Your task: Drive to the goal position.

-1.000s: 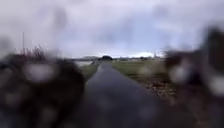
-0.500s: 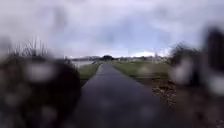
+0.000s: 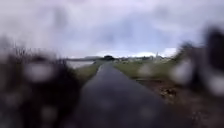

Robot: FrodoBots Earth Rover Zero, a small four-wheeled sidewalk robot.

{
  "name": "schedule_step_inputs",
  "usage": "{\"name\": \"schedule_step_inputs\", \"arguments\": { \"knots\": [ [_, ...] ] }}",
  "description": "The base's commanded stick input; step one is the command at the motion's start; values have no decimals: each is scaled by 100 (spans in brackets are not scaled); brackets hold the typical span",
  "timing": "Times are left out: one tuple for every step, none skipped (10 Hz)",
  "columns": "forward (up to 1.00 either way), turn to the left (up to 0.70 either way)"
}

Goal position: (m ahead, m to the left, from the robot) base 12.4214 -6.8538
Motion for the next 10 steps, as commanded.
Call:
{"name": "schedule_step_inputs", "arguments": {
  "knots": [
    [70,0],
    [70,0],
    [70,0],
    [70,0],
    [70,0],
    [70,0],
    [70,0],
    [70,0],
    [70,-35],
    [70,-35]
  ]
}}
